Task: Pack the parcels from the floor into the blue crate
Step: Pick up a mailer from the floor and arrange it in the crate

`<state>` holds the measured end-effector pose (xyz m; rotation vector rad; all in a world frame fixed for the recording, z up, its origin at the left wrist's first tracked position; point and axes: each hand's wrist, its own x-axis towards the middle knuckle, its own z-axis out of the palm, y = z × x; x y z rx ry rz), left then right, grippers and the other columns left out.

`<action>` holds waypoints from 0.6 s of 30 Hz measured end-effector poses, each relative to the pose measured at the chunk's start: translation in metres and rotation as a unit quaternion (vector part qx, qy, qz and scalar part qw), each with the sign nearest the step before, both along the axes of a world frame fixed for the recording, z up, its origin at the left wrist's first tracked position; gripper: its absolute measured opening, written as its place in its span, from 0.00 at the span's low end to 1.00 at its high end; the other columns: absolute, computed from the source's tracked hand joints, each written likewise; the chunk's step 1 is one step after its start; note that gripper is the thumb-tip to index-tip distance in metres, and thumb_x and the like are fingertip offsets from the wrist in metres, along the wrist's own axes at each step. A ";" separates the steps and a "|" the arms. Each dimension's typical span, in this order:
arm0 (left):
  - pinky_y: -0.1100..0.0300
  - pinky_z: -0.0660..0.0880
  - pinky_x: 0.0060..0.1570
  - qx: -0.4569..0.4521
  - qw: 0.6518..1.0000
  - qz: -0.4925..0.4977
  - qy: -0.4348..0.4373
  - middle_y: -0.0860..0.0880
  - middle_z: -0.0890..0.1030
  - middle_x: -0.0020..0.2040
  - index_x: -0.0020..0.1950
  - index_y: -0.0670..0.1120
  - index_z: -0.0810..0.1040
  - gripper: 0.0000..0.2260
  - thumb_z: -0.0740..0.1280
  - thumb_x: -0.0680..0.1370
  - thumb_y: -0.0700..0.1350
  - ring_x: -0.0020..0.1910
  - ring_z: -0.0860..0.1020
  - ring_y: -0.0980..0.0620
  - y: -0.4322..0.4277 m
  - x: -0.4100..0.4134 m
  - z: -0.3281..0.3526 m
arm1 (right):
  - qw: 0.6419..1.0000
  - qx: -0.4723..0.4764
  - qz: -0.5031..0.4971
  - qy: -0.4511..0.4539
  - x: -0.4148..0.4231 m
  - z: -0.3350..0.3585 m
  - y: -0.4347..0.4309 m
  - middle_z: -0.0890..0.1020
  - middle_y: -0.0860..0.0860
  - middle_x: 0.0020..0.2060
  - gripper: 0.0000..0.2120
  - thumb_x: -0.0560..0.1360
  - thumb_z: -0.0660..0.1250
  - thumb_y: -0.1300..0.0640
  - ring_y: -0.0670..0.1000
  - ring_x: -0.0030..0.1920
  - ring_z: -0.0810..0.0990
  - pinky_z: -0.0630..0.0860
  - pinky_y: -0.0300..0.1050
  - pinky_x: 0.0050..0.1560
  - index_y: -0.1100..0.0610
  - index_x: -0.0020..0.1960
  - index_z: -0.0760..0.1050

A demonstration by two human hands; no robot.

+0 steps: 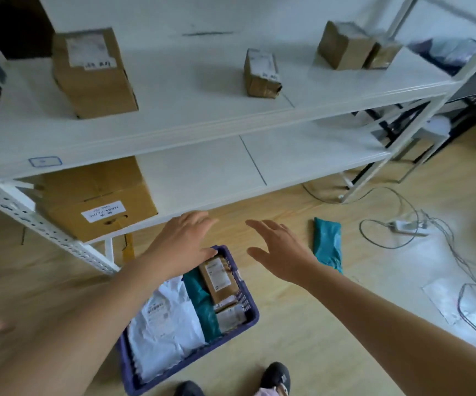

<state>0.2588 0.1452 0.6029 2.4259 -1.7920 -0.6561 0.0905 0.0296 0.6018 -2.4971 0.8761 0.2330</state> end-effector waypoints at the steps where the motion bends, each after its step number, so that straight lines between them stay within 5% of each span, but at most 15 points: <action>1: 0.57 0.53 0.73 -0.003 1.000 -0.008 -0.001 0.51 0.57 0.76 0.76 0.51 0.57 0.29 0.63 0.78 0.53 0.75 0.55 0.53 -0.007 -0.008 0.010 | 1.000 -0.006 -0.009 -0.007 -0.012 0.011 -0.003 0.65 0.48 0.71 0.27 0.79 0.60 0.48 0.51 0.70 0.64 0.64 0.47 0.67 0.46 0.75 0.55; 18: 0.55 0.59 0.72 0.018 0.996 -0.082 0.022 0.53 0.60 0.74 0.75 0.53 0.59 0.26 0.62 0.78 0.54 0.73 0.60 0.51 -0.204 -0.229 0.060 | 0.985 -0.012 -0.168 -0.028 -0.261 0.061 -0.167 0.69 0.52 0.68 0.23 0.79 0.58 0.50 0.54 0.66 0.68 0.68 0.50 0.64 0.50 0.73 0.60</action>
